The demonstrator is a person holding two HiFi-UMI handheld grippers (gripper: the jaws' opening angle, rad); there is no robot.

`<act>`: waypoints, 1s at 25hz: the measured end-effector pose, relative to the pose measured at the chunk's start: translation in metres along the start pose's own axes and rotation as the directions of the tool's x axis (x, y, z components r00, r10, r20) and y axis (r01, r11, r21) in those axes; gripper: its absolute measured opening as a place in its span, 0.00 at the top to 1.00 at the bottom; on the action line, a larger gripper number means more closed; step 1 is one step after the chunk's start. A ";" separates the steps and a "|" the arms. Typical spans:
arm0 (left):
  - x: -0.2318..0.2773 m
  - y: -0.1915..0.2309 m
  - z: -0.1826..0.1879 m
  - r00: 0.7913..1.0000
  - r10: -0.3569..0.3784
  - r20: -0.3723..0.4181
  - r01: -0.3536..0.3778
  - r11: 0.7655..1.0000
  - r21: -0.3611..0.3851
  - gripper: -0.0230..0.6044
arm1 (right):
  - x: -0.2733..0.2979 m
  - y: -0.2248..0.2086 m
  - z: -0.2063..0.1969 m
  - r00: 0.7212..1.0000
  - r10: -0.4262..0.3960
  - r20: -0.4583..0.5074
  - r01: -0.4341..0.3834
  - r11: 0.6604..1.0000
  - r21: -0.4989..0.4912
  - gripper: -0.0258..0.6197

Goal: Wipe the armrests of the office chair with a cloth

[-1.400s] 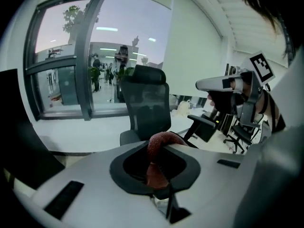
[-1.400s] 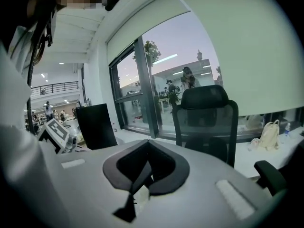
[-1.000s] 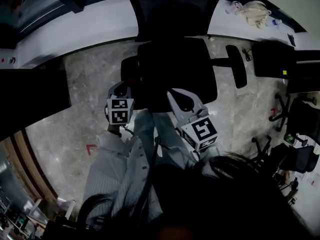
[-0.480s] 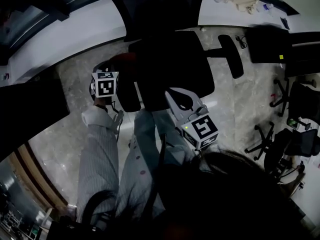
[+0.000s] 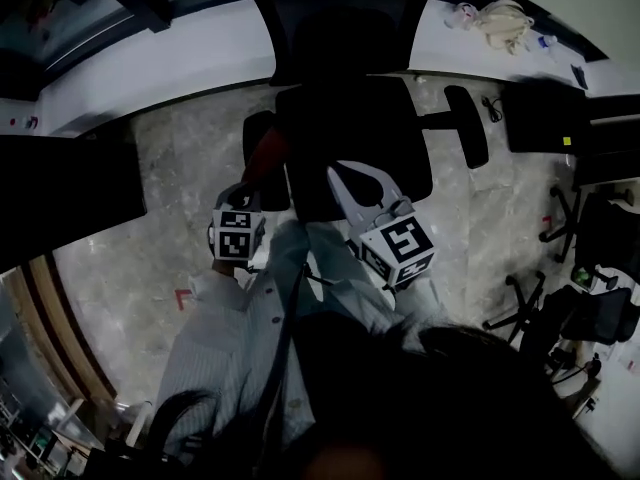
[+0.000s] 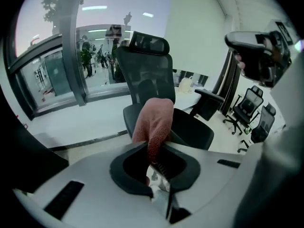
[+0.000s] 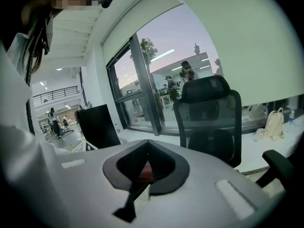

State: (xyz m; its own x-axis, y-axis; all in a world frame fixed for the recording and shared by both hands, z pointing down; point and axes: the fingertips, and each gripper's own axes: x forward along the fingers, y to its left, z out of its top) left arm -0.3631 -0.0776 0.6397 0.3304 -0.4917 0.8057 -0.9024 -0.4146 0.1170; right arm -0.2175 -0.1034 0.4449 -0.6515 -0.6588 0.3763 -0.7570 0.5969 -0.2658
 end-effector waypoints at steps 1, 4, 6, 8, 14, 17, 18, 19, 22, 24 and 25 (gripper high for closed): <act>-0.005 -0.009 -0.009 1.000 -0.017 -0.006 0.017 1.000 -0.018 0.92 | 0.001 0.001 0.002 1.000 0.005 0.003 -0.005 1.000 -0.004 0.96; -0.014 -0.021 -0.028 0.999 -0.035 -0.003 0.035 0.996 -0.078 0.92 | 0.004 0.006 0.000 1.000 0.017 -0.002 -0.017 1.000 -0.008 0.96; -0.015 -0.018 -0.030 0.999 -0.032 0.003 0.032 0.995 -0.098 0.92 | 0.007 0.012 -0.002 1.000 0.026 -0.008 -0.026 1.000 -0.004 0.96; -0.009 -0.012 -0.023 1.000 -0.031 -0.005 0.030 0.996 -0.079 0.92 | 0.010 0.015 -0.006 0.999 0.033 -0.018 -0.033 0.999 -0.003 0.96; 0.039 0.026 0.028 1.000 0.004 -0.022 -0.004 1.000 0.000 0.92 | 0.018 0.005 -0.025 0.998 0.015 -0.056 -0.014 1.000 0.020 0.96; 0.068 0.054 0.056 0.999 0.029 -0.032 -0.028 0.999 0.018 0.92 | 0.020 -0.003 -0.035 0.997 -0.004 -0.073 0.006 1.000 0.029 0.96; 0.075 0.061 0.064 0.999 0.030 -0.037 -0.029 0.999 0.017 0.92 | 0.019 -0.006 -0.038 0.997 -0.011 -0.075 0.014 0.999 0.033 0.96; 0.080 0.065 0.071 0.999 0.028 -0.045 -0.027 1.000 0.014 0.92 | 0.017 -0.010 -0.040 0.997 -0.019 -0.074 0.022 0.999 0.039 0.96; 0.081 0.064 0.077 0.997 0.023 -0.071 -0.023 1.000 -0.007 0.92 | 0.007 -0.021 -0.044 0.996 -0.047 -0.072 0.052 0.996 0.067 0.96; 0.075 0.053 0.068 0.997 0.002 -0.075 -0.005 0.999 -0.038 0.92 | 0.000 -0.025 -0.045 0.996 -0.057 -0.068 0.062 0.995 0.075 0.96; 0.070 0.046 0.061 0.997 -0.014 -0.079 0.010 0.999 -0.049 0.92 | -0.003 -0.026 -0.044 0.996 -0.059 -0.065 0.064 0.995 0.073 0.96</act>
State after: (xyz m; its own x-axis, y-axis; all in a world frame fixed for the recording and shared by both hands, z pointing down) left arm -0.3644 -0.1780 0.6661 0.3199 -0.4240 0.8473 -0.9115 -0.3818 0.1531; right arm -0.1939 -0.0971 0.4895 -0.6011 -0.6617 0.4482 -0.7986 0.5187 -0.3053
